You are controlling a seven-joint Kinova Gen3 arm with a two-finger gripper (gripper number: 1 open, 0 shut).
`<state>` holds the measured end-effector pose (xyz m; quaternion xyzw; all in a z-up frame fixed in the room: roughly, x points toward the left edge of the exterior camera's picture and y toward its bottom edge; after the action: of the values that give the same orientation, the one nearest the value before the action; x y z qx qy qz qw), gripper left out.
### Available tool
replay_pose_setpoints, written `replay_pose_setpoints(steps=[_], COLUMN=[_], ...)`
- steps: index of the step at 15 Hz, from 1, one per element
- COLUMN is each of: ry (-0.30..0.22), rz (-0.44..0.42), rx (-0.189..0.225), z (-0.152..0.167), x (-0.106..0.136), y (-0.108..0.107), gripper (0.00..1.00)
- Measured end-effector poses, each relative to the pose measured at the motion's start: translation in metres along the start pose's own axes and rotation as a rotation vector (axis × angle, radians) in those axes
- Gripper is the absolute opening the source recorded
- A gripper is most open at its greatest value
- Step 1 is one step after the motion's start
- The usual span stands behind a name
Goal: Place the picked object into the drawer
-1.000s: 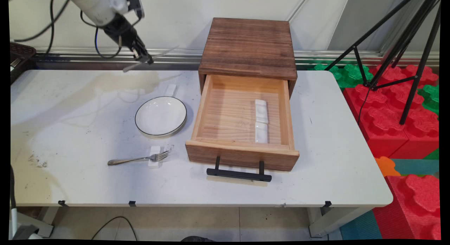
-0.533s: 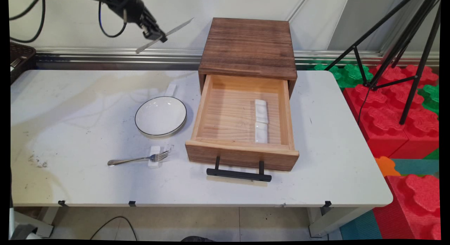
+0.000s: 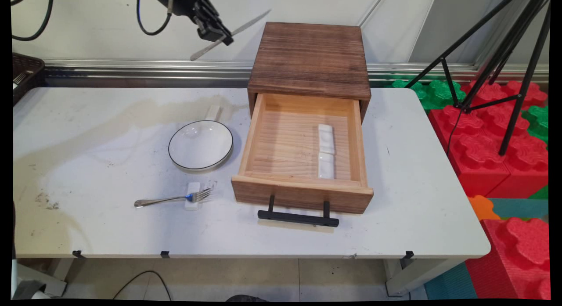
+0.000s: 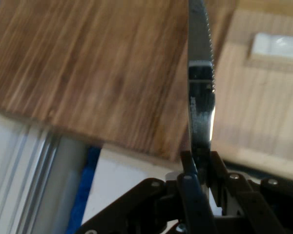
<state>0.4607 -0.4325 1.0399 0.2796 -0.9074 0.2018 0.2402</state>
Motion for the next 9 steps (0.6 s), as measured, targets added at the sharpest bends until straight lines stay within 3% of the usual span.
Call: replay_pose_setpoints(steps=[9], ry=[0.018], rz=[0.086], rx=[-0.131], z=[0.025], x=[0.057], y=[0.056], gripper=[0.0])
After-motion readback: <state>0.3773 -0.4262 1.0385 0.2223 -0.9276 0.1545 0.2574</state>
